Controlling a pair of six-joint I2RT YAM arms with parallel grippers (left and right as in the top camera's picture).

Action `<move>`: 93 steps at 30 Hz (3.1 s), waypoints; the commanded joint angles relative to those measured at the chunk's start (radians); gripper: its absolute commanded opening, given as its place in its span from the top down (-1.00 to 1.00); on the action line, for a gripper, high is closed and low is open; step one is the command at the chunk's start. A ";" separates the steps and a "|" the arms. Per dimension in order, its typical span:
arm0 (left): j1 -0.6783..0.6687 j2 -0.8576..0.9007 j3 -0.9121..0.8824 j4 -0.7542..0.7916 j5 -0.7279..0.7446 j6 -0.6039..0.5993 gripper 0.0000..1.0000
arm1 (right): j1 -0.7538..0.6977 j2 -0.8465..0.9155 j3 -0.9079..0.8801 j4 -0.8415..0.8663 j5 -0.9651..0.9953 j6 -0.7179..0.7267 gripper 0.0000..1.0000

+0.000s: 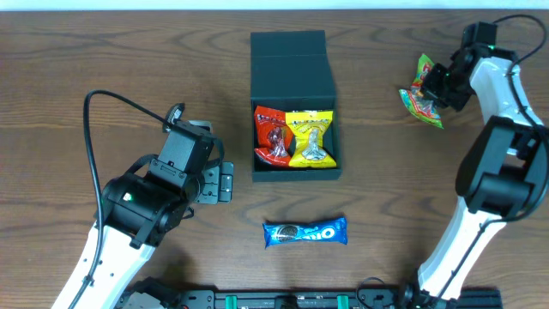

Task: Pack container
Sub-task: 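Lift the Haribo bag with right gripper, then carry the Haribo bag left over the box with right gripper, then lower the Haribo bag into the box and press it down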

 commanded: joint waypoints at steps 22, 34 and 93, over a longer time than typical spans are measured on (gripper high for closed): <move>0.003 -0.005 0.000 -0.001 -0.010 0.011 -0.91 | 0.439 -0.410 0.002 -0.326 -0.212 -0.011 0.97; 0.003 -0.005 0.000 0.000 -0.010 0.011 -0.91 | 0.703 -0.403 -0.029 -0.300 0.043 0.075 0.97; 0.003 -0.005 0.000 0.000 -0.010 0.011 -0.91 | 0.709 -0.386 -0.529 0.269 0.021 -0.102 -0.33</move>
